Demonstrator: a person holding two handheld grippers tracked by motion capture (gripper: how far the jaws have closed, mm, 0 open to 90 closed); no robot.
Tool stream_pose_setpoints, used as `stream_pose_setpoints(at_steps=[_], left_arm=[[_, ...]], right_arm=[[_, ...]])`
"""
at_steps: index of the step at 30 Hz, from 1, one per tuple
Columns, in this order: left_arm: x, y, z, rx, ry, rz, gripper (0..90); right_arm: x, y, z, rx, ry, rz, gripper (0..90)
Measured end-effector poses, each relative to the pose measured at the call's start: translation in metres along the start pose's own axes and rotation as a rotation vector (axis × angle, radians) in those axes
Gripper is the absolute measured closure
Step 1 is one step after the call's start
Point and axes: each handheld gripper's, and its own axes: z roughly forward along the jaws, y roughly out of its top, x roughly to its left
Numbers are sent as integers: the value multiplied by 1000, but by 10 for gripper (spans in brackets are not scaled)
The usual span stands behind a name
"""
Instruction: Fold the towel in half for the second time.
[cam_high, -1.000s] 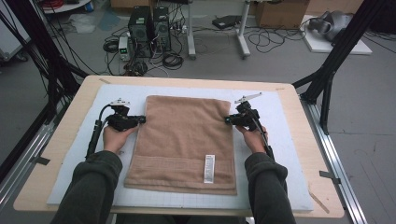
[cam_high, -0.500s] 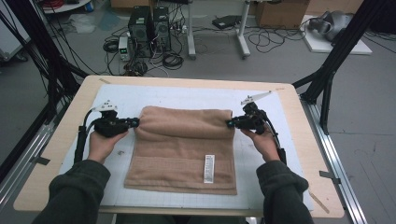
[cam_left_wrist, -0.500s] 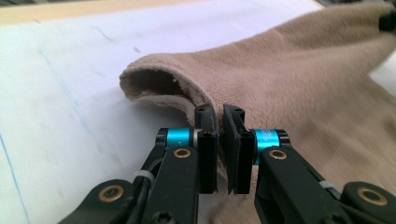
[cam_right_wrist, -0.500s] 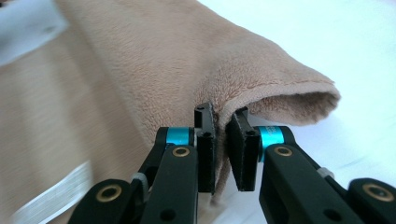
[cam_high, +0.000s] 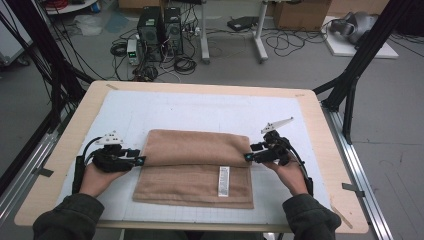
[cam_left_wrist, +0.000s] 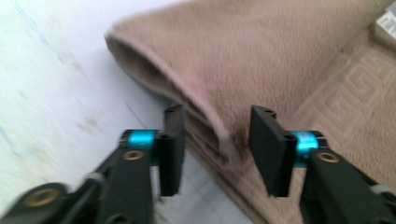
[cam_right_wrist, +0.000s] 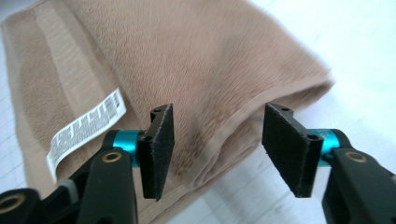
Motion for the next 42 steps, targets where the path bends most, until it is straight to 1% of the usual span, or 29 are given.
stream_pose_setpoints(at_steps=[2,4,6,7,8,10,12,13,15,16,18,19,20,21,22,23,24,26,27,29,31,33,34,36,38,39,40,41,42], left_arm=[[3,13,1,-13,12,6,504],[7,24,5,-24,26,2,488],[13,32,13,-36,50,-3,478],[19,36,21,-24,60,-15,475],[21,37,27,-20,65,-27,469],[28,39,40,-3,83,-48,469],[35,37,51,-11,78,-87,469],[37,36,57,-6,81,-97,469],[42,32,67,25,103,-110,466],[45,29,71,43,102,-118,456],[46,26,77,66,91,-117,477],[45,25,78,77,99,-99,516],[44,26,78,69,100,-103,546],[45,26,78,67,72,-109,640],[45,26,78,65,75,-106,709],[45,26,77,62,62,-106,756],[44,26,76,63,59,-103,818],[43,28,71,48,56,-104,839],[43,30,67,20,46,-120,844],[41,34,54,-33,25,-120,861],[36,38,37,-85,2,-103,861],[27,39,19,-109,-6,-60,864],[22,37,10,-131,-14,-48,865],[8,30,-10,-155,-33,-4,867],[-7,16,-27,-172,-54,28,867],[-15,9,-35,-166,-70,56,865],[-22,1,-43,-166,-99,68,854],[-28,-6,-49,-160,-137,73,807],[-34,-13,-55,-153,-148,89,711]], right_arm=[[-2,11,-1,-3,-39,-16,387],[-7,21,2,-23,-49,-12,352],[-12,30,7,-26,-74,-13,355],[-15,34,11,-35,-80,-13,357],[-19,38,18,-16,-92,-6,350],[-26,41,27,-7,-106,-1,350],[-33,41,37,15,-127,3,352],[-37,40,41,30,-136,13,353],[-45,37,49,52,-141,36,356],[-48,35,53,59,-142,46,363],[-50,32,59,79,-127,59,426],[-50,31,63,88,-110,50,487],[-48,30,66,91,-114,40,522],[-47,29,65,80,-108,28,661],[-48,29,65,76,-58,29,698],[-46,29,65,76,-57,31,762],[-46,29,64,76,-45,33,793],[-43,30,61,76,-36,21,807],[-41,31,58,72,-34,19,809],[-37,33,48,44,-26,0,809],[-30,36,32,-13,3,-7,809],[-17,38,13,-62,27,-42,809],[-9,38,4,-81,36,-64,812],[10,36,-15,-120,61,-107,813],[30,29,-28,-136,85,-158,808],[39,22,-33,-141,121,-175,786],[47,15,-36,-142,154,-189,747],[55,9,-39,-139,179,-202,708],[62,2,-42,-141,208,-214,677]])
